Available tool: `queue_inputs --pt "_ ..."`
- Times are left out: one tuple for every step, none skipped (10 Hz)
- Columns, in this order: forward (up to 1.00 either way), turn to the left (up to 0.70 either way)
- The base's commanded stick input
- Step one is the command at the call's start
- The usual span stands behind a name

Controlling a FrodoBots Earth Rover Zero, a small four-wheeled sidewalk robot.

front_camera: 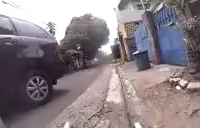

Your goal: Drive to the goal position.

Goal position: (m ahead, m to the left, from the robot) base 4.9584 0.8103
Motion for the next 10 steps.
queue_inputs --pt "0.70 0.14" --pt "0.70 0.14" --pt "0.70 0.14" --pt "0.70 0.14" --pt "0.70 0.14" --pt "0.70 0.14" --pt "0.70 0.14" --pt "0.70 0.14" --pt "0.70 0.14" --pt "0.70 0.14"
